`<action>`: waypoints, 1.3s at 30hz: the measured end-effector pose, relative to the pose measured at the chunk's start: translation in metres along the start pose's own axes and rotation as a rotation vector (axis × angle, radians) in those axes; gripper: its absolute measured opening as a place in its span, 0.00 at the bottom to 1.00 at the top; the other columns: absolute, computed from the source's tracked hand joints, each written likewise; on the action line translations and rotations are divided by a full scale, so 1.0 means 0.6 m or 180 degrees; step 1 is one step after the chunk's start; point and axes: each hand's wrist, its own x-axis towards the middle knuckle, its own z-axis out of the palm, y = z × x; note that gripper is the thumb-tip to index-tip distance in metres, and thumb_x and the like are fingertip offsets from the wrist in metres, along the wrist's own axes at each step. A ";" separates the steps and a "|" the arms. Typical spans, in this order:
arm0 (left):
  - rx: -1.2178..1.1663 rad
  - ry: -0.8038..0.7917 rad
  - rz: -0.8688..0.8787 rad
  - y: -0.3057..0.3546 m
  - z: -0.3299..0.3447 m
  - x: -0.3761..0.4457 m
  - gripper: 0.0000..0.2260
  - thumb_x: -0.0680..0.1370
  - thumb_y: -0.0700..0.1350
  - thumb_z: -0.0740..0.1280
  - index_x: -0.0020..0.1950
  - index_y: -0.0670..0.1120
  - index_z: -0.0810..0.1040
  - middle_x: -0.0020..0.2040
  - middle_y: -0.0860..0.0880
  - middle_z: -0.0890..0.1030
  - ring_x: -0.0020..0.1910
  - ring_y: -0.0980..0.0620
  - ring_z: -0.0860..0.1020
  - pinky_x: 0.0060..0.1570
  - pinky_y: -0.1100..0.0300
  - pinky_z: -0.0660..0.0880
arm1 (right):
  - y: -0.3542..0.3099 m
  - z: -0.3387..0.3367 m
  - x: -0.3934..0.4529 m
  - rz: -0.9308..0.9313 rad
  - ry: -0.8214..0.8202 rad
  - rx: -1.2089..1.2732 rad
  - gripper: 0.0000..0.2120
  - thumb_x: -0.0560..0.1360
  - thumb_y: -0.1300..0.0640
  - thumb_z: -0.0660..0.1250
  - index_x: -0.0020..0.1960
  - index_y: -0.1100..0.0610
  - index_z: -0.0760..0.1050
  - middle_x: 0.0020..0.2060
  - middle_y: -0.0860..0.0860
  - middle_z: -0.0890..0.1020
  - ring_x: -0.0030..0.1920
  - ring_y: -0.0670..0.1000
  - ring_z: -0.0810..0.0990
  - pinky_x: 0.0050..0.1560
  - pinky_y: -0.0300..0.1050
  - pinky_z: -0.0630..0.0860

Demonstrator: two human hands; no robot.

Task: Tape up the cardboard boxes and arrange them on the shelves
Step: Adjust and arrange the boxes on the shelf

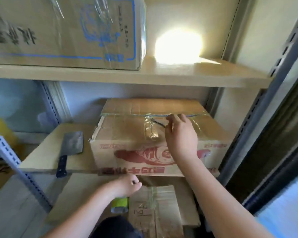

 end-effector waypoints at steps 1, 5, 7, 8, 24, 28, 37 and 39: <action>0.0006 0.0123 0.0058 0.004 -0.006 -0.011 0.19 0.78 0.55 0.57 0.45 0.39 0.74 0.44 0.39 0.75 0.49 0.41 0.78 0.48 0.53 0.73 | 0.015 0.003 0.035 0.0294 -0.0419 -0.0232 0.09 0.78 0.58 0.62 0.55 0.57 0.78 0.48 0.53 0.78 0.48 0.56 0.77 0.38 0.46 0.76; -0.0040 0.0409 0.0313 0.007 -0.023 -0.050 0.16 0.76 0.54 0.57 0.40 0.42 0.73 0.40 0.38 0.75 0.39 0.49 0.76 0.42 0.57 0.69 | 0.049 0.029 0.092 0.0814 -0.1837 -0.0936 0.06 0.77 0.62 0.63 0.41 0.60 0.73 0.36 0.53 0.74 0.43 0.55 0.78 0.40 0.44 0.71; -0.0156 0.0499 0.0351 0.002 -0.028 -0.065 0.14 0.77 0.54 0.58 0.41 0.45 0.74 0.39 0.46 0.78 0.37 0.57 0.72 0.41 0.60 0.71 | 0.037 0.023 0.100 0.0934 -0.1846 -0.0871 0.08 0.77 0.62 0.65 0.39 0.58 0.71 0.39 0.54 0.78 0.41 0.54 0.77 0.40 0.44 0.73; -0.0219 0.0510 0.0346 -0.005 -0.032 -0.070 0.12 0.78 0.54 0.58 0.43 0.49 0.76 0.42 0.51 0.79 0.40 0.59 0.74 0.43 0.63 0.72 | 0.025 0.013 0.101 0.0901 -0.1831 -0.0882 0.10 0.77 0.60 0.67 0.38 0.57 0.71 0.38 0.53 0.78 0.39 0.54 0.77 0.39 0.44 0.73; -0.0483 0.0286 -0.0551 -0.273 0.097 0.081 0.12 0.79 0.44 0.65 0.62 0.42 0.76 0.60 0.43 0.80 0.55 0.45 0.78 0.48 0.61 0.71 | 0.028 0.235 -0.272 0.1368 -0.4390 0.0549 0.23 0.79 0.38 0.60 0.37 0.56 0.76 0.32 0.52 0.79 0.30 0.49 0.77 0.30 0.36 0.73; -0.0940 0.0127 -0.0354 -0.282 0.129 0.164 0.17 0.77 0.42 0.67 0.66 0.49 0.74 0.60 0.52 0.77 0.55 0.52 0.77 0.48 0.62 0.72 | 0.039 0.312 -0.287 0.3086 -0.4354 0.1760 0.31 0.73 0.30 0.58 0.43 0.59 0.77 0.33 0.55 0.79 0.29 0.51 0.76 0.28 0.39 0.73; -0.0816 -0.0609 -0.0471 -0.335 0.192 0.238 0.14 0.77 0.43 0.70 0.62 0.44 0.78 0.57 0.45 0.81 0.58 0.45 0.79 0.46 0.64 0.69 | 0.077 0.370 -0.323 0.3334 -0.4406 0.1588 0.27 0.75 0.30 0.51 0.44 0.53 0.70 0.31 0.50 0.75 0.29 0.50 0.75 0.33 0.40 0.70; -0.0953 -0.0538 -0.0437 -0.340 0.207 0.239 0.16 0.76 0.46 0.71 0.63 0.47 0.77 0.56 0.46 0.82 0.54 0.46 0.80 0.46 0.60 0.73 | 0.067 0.359 -0.314 0.3028 -0.4531 0.1359 0.30 0.70 0.25 0.50 0.44 0.52 0.71 0.33 0.50 0.76 0.33 0.50 0.77 0.37 0.40 0.73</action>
